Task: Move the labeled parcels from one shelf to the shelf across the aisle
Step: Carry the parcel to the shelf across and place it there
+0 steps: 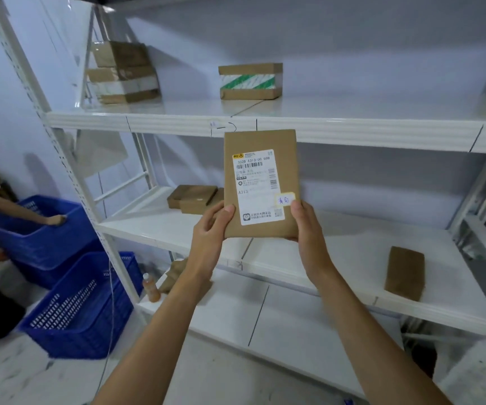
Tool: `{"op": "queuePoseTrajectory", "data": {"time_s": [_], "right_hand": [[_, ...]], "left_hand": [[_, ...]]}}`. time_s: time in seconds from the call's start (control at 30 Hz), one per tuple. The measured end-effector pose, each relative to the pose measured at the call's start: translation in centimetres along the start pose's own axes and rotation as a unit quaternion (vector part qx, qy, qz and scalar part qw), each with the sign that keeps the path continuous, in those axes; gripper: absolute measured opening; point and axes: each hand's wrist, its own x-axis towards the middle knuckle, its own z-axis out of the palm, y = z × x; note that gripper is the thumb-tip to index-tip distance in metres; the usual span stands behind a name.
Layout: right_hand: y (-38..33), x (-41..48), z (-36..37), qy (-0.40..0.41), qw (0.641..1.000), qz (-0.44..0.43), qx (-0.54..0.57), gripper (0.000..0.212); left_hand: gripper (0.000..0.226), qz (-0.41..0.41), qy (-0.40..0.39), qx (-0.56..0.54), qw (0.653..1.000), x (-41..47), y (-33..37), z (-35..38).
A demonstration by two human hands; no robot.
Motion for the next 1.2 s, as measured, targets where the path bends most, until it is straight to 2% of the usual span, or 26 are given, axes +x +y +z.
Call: {"op": "queuePoseTrajectory", "data": {"time_s": [0.13, 0.23, 0.37, 0.53, 0.7, 0.83, 0.97, 1.07, 1.13, 1.2], "right_hand": [[-1.1, -0.3, 3.5, 0.009, 1.0, -0.015, 0.004, 0.028], [-1.2, -0.3, 5.4, 0.026, 0.999, -0.017, 0.006, 0.023], [-1.3, -0.5, 7.2, 0.057, 0.998, -0.022, 0.009, 0.048], [-0.5, -0.4, 7.1, 0.077, 0.997, -0.022, 0.002, 0.066], [0.0, 0.4, 6.3, 0.056, 0.998, -0.027, 0.007, 0.055], [0.3, 0.9, 7.1, 0.019, 0.999, -0.031, -0.017, 0.046], [0.3, 0.8, 8.7, -0.001, 0.999, -0.032, -0.013, 0.041], [0.2, 1.2, 10.0, -0.008, 0.999, -0.034, 0.007, 0.022], [0.3, 1.6, 11.1, -0.014, 0.999, -0.043, 0.008, 0.023], [0.4, 2.0, 12.3, -0.014, 0.999, -0.051, 0.012, 0.036]], "left_hand": [[0.066, 0.02, -0.001, 0.001, 1.0, 1.1, 1.3, -3.5], [0.06, 0.022, -0.019, 0.001, 1.0, 2.0, 1.7, -5.4], [0.04, 0.028, -0.036, 0.005, 0.999, 2.9, 2.2, -6.8], [0.058, 0.028, -0.056, -0.009, 0.998, 3.7, 2.0, -6.9], [0.065, 0.025, -0.055, -0.009, 0.998, 3.5, 1.2, -6.7], [0.065, 0.013, -0.023, -0.021, 0.999, 3.1, 0.3, -7.7], [0.048, 0.005, -0.016, -0.023, 1.0, 3.1, 0.0, -9.3], [0.042, 0.007, -0.009, -0.005, 1.0, 3.9, 0.1, -10.3], [0.044, 0.014, -0.007, 0.004, 1.0, 4.6, 0.1, -11.2], [0.051, 0.022, -0.007, 0.0, 1.0, 5.3, 0.3, -12.1]]}}
